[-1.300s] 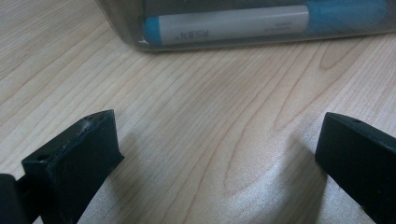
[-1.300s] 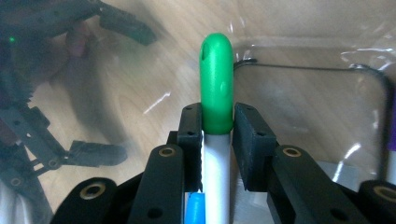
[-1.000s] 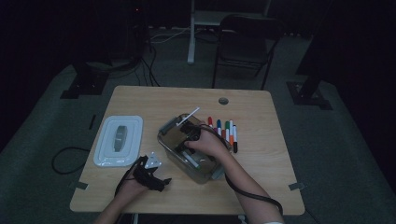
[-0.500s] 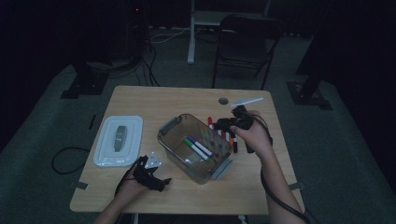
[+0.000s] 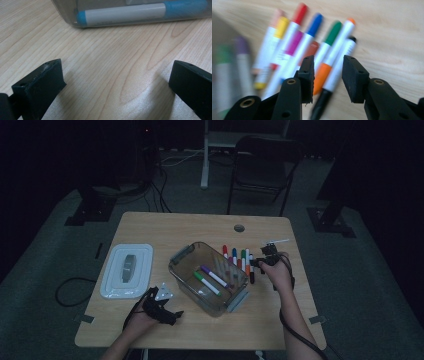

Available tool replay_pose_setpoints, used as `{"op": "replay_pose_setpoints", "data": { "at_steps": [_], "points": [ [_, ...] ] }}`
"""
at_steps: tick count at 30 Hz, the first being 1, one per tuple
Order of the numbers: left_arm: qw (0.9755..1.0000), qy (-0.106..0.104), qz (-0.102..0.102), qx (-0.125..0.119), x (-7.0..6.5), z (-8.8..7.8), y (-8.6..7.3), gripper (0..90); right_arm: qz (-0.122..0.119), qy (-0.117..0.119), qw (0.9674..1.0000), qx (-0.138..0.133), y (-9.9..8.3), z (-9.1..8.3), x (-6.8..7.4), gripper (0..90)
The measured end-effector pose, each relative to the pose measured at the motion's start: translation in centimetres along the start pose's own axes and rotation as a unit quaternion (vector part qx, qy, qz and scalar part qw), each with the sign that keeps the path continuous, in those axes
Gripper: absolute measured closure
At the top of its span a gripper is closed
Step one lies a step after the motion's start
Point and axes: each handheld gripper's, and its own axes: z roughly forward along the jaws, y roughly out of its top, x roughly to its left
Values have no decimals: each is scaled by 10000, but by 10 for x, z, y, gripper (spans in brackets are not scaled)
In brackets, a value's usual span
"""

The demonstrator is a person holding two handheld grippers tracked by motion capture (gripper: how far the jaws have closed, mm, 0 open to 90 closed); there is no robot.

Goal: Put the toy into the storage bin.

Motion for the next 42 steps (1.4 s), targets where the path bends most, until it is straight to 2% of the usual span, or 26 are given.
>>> {"op": "replay_pose_setpoints", "data": {
  "at_steps": [6,7,14,17,19,21,26,29,35,38,42],
  "points": [
    [10000,0,0,0,0,0,0,4,258,-199,9995,16,-3,20,-9,654],
    [10000,1,1,0,0,0,0,4,359,-342,9988,49,-4,26,-12,679],
    [10000,0,0,1,0,0,0,4,567,-183,9982,54,-3,26,-13,640],
    [10000,0,-2,-1,0,0,0,4,505,-242,9983,172,-3,30,-11,648],
    [10000,-1,0,0,0,0,0,4,510,-358,9976,290,-4,33,-11,703],
    [10000,1,0,0,0,0,0,4,596,-415,9970,282,-5,34,-13,756],
    [10000,-1,-1,0,0,0,0,4,924,-526,9942,147,-8,31,-24,764],
    [10000,0,0,0,0,0,0,4,1073,-430,9931,191,-9,27,-30,766],
    [10000,0,0,0,0,0,0,4,1081,-283,9937,33,-9,6,-34,766],
    [10000,-1,0,2,0,0,0,4,1022,-160,9946,-67,-6,-7,-29,766],
    [10000,1,2,0,0,0,0,4,799,10,9964,-300,2,-34,-13,766]
  ]
}}
